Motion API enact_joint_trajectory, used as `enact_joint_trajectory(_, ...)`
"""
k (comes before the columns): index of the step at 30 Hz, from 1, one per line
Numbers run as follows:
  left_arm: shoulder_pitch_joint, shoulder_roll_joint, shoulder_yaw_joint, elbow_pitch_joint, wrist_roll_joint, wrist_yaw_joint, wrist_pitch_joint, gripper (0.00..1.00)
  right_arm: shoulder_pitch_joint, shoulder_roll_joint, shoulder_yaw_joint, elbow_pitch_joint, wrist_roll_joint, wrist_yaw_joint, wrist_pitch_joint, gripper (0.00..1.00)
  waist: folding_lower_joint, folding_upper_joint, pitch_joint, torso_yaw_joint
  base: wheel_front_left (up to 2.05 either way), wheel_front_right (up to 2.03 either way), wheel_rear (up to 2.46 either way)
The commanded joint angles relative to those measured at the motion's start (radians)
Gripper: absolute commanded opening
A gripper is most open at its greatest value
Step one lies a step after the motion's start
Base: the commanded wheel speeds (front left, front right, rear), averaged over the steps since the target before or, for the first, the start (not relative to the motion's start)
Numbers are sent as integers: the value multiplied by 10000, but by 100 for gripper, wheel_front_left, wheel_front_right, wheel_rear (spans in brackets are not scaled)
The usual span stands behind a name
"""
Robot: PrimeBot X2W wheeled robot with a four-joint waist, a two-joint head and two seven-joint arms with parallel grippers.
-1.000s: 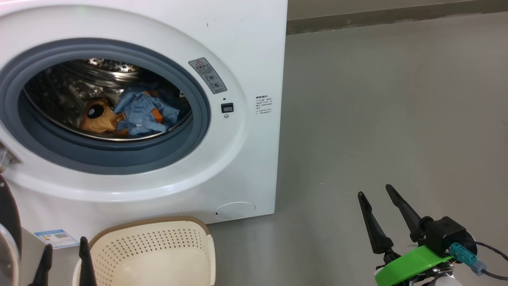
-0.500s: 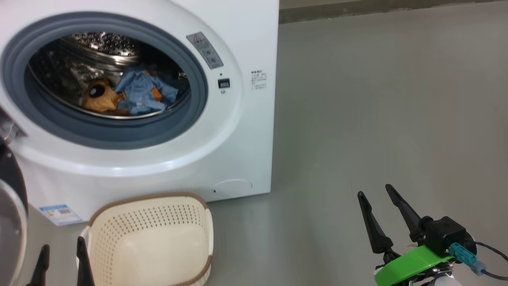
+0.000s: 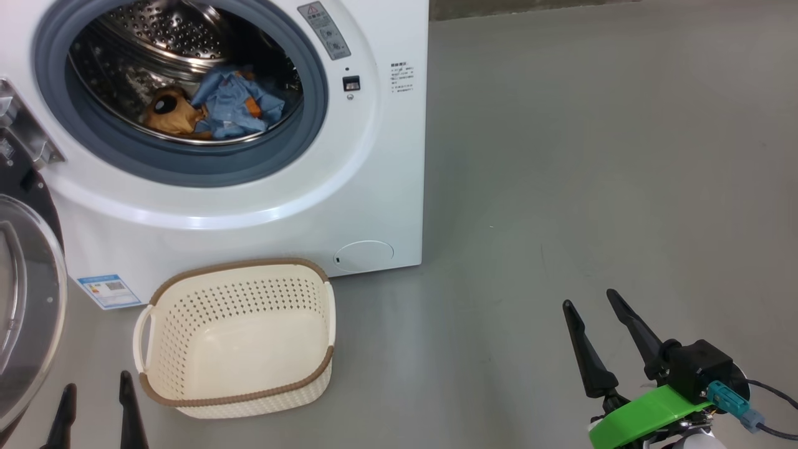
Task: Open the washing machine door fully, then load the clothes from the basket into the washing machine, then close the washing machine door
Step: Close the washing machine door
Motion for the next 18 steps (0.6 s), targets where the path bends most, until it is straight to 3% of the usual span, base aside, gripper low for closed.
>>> enact_joint_trajectory(1,-257,104,258,-236,50,-39,-53,100,-77,-19,231,-239,77,16,-48,100,0,0,-34,2,-34,34,0)
enact_joint_trajectory(18,-46,104,132,-411,11,72,-53,100,1,-91,284,-248,56,16,-48,100,0,0,-120,88,-2,2,0)
